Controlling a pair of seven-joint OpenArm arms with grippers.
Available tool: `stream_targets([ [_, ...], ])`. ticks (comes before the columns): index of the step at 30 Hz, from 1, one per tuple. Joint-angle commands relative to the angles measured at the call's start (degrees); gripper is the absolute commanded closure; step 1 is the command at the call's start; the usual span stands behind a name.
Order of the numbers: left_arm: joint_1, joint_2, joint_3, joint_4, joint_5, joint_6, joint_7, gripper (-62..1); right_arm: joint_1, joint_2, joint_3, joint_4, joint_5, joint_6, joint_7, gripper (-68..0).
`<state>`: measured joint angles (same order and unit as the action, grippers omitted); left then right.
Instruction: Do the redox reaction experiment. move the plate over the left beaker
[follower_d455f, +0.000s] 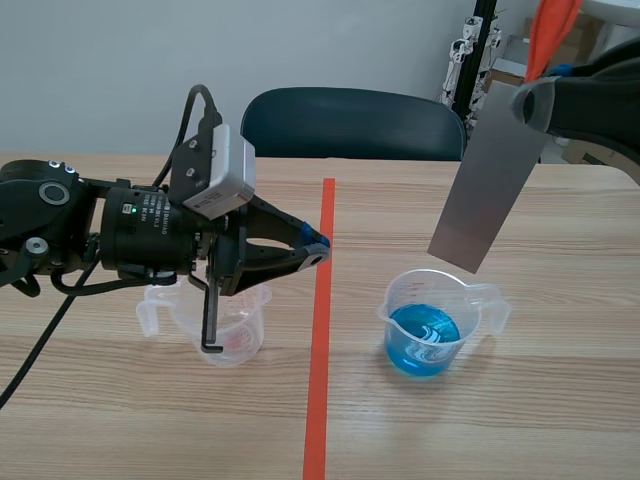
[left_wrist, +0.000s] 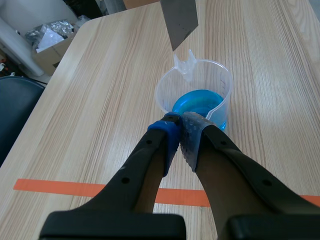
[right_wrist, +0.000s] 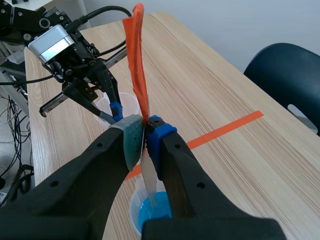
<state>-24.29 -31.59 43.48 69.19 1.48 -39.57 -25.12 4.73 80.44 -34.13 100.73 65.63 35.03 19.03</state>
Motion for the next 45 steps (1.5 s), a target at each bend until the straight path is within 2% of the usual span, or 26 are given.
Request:
stream_targets([
  [1, -0.7, 0.1, -0.5, 0.9, -0.7, -0.3, -0.9, -3.0, 1.0, -0.2, 0.9, 0.5, 0.8, 0.2, 1.2, -0.6],
  [8, -0.6, 0.1, -0.5, 0.9, -0.7, -0.3, -0.9, -3.0, 2.9, -1.8, 0.9, 0.5, 0.8, 0.2, -0.4, -0.6],
  [15, -0.6, 0.0, -0.5, 0.9, -0.7, -0.3, -1.0, -2.9, 6.8, -4.9, 0.9, 0.5, 0.9, 0.2, -9.0, -0.6],
  [18, -0.5, -0.7, -0.5, 0.9, -0.7, -0.3, -1.1, -2.9, 8.1, -6.1, 0.9, 0.5, 3.3, 0.2, -13.2, -0.6],
  [22, 0.3, -2.7, -0.6, 0.9, -0.9, -0.3, -4.3, -2.9, 10.6, -7.5, 0.9, 0.5, 4.6, 0.4, -15.9, -0.6],
  [25, 1.8, -4.4, -1.5, 1.0, -0.9, 1.0, -6.1, -2.9, 11.6, -8.3, 0.9, 0.5, 6.0, 0.5, -17.8, -0.6],
  [36, 13.0, -11.2, -11.0, 1.0, -0.9, 1.1, -17.2, -2.9, 15.4, -14.8, 0.8, 0.5, 6.0, 0.6, -24.4, -0.6],
  [41, 20.3, -13.6, -17.0, 1.0, -0.9, 3.0, -22.7, -3.0, 18.1, -18.6, 0.8, 0.5, 6.0, 0.6, -29.0, -0.6],
  [45, 26.8, -14.1, -22.4, 1.0, -0.9, 5.1, -26.9, -5.2, 20.9, -23.1, 0.8, 0.5, 5.9, 0.6, -35.1, -0.6],
])
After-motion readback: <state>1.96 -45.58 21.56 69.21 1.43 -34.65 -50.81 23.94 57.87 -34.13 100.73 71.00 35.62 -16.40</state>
